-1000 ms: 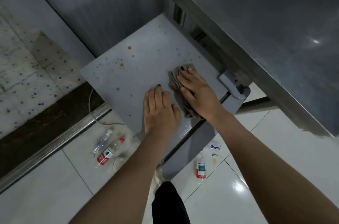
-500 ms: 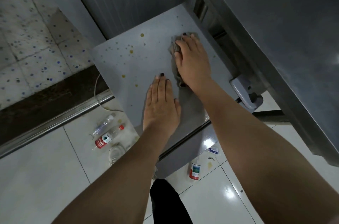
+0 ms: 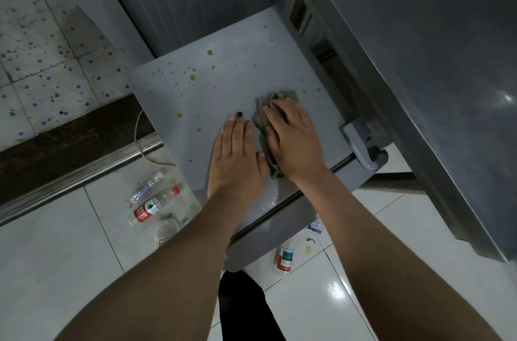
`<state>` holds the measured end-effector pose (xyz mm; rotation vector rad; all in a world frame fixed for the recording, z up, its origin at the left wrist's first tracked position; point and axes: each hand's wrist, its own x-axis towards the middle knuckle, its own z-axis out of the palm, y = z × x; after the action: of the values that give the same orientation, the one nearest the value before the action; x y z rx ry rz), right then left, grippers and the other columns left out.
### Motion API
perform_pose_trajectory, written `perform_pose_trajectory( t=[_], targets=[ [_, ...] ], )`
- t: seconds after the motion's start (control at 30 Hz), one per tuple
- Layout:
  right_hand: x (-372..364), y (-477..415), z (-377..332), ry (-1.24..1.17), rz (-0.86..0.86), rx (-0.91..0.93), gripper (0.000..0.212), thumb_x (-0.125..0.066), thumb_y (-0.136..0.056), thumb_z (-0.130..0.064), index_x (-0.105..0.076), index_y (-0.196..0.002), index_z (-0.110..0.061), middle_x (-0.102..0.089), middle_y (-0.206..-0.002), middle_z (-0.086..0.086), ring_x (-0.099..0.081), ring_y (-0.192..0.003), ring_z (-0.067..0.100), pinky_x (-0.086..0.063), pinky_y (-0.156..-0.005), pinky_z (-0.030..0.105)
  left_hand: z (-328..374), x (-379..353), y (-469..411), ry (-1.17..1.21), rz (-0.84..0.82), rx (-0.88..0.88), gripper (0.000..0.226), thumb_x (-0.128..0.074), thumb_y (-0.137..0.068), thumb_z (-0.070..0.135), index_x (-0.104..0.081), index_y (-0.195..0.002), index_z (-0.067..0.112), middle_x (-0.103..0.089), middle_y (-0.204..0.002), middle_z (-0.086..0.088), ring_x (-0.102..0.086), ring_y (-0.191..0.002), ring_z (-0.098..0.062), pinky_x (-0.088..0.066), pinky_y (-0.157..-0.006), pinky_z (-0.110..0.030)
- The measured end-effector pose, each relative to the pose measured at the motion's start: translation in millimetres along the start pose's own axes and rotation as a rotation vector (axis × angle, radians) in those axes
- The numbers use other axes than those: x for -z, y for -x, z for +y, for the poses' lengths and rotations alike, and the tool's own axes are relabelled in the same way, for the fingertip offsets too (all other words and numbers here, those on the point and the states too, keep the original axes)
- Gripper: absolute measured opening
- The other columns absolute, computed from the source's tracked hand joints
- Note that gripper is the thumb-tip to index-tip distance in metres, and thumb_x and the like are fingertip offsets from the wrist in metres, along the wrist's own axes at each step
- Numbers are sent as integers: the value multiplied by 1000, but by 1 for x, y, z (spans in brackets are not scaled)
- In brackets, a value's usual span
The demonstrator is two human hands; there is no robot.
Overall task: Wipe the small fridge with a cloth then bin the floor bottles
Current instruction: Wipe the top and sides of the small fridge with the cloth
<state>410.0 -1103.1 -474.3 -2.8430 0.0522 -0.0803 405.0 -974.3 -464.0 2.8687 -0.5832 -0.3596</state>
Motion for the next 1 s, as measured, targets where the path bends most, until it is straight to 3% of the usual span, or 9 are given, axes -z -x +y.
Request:
perform_pose_trajectory(
  t=[0.13,0.23,0.37,0.47,0.63,0.77,1.0],
  targets=[
    [0,-44,1,12,-50,22,43,-35,-96,-27,-54,-129,-6,-50,-136,17,-40,-131,35,-29,-109,42,0,1,0,10,6,1,69,-5,-87,36,-3,-147,1,0,-156,-17,3,-145,-25,13,-112,-31],
    [1,-80,-1,53,-56,21,43,-33,-100,-25,-42,-138,-9,-38,-146,13,-26,-139,29,-17,-114,35,-2,-1,1,53,4,0,65,-14,-91,34,-5,-147,2,0,-157,-16,4,-145,-24,12,-113,-30],
    [0,-100,-2,94,-52,18,45,-29,-101,-28,-36,-142,-11,-33,-150,11,-20,-142,25,-9,-115,31,-1,-2,1,52,33,-9,72,-8,-84,36,-14,-146,1,-10,-156,-17,-4,-145,-26,7,-113,-31],
    [3,-79,-3,24,-42,-19,43,-34,-100,-25,-41,-138,-8,-38,-146,13,-25,-140,28,-13,-115,32,-1,-2,1,21,19,-4,72,-6,-85,37,-11,-147,2,-7,-156,-17,-2,-145,-25,9,-113,-31],
    [2,-4,1,7,63,-30,40,-40,-93,-22,-59,-120,-1,-57,-126,20,-49,-123,37,-33,-106,41,0,-2,0,1,-1,11,67,-6,-89,35,-3,-147,3,0,-157,-16,4,-145,-24,11,-113,-31],
    [1,2,4,27,51,-37,40,-41,-92,-22,-60,-120,-2,-57,-128,20,-49,-123,36,-32,-107,42,-1,-3,-1,1,12,7,67,-10,-89,36,-7,-147,2,-4,-156,-16,1,-145,-25,9,-114,-31],
    [9,-63,11,67,-12,-242,45,-29,-101,-29,-33,-143,-14,-27,-153,9,-15,-143,24,-11,-117,37,-3,-5,0,16,22,-3,72,-3,-84,38,-6,-147,3,-4,-157,-13,1,-145,-23,10,-113,-30]
  ],
)
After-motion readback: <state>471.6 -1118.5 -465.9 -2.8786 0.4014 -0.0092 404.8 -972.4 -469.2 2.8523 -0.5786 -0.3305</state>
